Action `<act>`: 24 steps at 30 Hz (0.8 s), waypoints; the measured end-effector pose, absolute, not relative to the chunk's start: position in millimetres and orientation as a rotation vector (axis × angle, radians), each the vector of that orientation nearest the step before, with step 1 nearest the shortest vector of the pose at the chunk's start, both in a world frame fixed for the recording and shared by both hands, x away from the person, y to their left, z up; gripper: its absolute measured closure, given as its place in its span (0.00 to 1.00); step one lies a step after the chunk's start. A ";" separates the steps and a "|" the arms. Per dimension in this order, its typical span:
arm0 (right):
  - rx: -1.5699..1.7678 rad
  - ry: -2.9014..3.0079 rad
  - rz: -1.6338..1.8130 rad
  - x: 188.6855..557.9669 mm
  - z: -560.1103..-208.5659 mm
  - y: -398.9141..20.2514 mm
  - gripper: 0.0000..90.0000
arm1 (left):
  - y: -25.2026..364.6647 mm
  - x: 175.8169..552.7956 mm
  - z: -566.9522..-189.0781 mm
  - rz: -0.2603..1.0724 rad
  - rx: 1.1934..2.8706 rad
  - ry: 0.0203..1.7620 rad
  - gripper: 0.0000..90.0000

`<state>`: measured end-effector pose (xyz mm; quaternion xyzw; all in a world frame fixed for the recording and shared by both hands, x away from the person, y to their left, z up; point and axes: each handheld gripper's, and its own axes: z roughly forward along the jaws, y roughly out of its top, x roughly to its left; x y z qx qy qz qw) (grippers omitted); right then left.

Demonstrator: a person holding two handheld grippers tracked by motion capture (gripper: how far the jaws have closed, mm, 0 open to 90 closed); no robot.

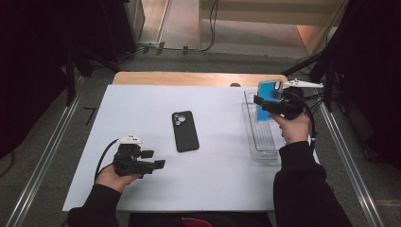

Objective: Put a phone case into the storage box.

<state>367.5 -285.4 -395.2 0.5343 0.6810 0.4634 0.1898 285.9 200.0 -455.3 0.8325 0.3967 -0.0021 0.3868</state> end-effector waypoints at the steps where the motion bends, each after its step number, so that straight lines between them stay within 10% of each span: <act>1: 1.507 1.911 1.305 369.7 -396.3 -285.8 0.20 | 199.9 285.9 -455.4 -0.006 2.115 1.009 0.34; 24: 1.556 1.853 1.236 434.7 -393.8 -283.5 0.20 | 193.8 286.8 -456.4 -0.017 2.121 0.983 0.34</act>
